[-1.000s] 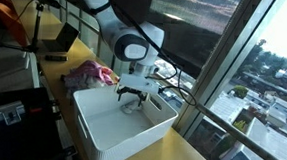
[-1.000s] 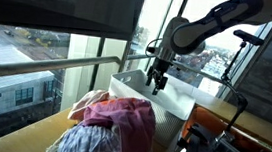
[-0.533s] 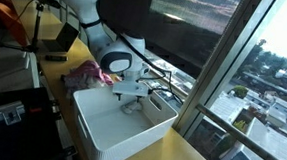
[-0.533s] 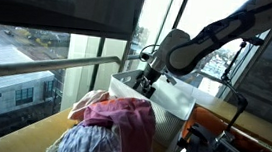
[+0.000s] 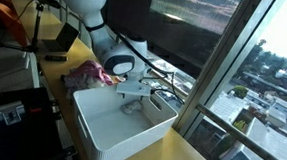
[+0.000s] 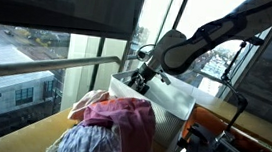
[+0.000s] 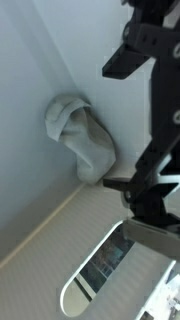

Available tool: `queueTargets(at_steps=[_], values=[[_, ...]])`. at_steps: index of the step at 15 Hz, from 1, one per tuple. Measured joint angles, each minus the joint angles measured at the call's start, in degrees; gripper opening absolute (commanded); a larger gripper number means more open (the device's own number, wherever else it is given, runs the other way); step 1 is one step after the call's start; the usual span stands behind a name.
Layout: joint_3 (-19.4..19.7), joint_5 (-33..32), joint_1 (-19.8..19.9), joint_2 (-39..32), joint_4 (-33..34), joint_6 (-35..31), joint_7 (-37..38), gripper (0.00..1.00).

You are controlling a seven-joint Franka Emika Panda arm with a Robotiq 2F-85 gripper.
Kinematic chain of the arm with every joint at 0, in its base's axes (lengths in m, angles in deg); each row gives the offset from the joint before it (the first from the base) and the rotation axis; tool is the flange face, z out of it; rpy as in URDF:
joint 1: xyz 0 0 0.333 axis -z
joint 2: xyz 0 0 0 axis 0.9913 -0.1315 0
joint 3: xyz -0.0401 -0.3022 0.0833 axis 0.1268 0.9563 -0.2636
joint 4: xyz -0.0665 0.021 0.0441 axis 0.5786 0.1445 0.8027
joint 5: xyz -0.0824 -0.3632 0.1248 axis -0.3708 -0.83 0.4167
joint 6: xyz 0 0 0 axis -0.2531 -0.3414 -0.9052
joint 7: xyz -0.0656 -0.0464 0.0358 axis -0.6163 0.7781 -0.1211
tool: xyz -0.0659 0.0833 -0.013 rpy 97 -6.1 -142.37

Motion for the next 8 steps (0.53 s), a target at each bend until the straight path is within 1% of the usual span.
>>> queueTargets(at_steps=[3, 8], values=[[-1.07, 0.22, 1.08, -1.77, 3.93, 1.47, 0.18, 1.0], [-0.94, 0.44, 1.26, -6.27, 10.53, 6.9, 3.06, 1.0]])
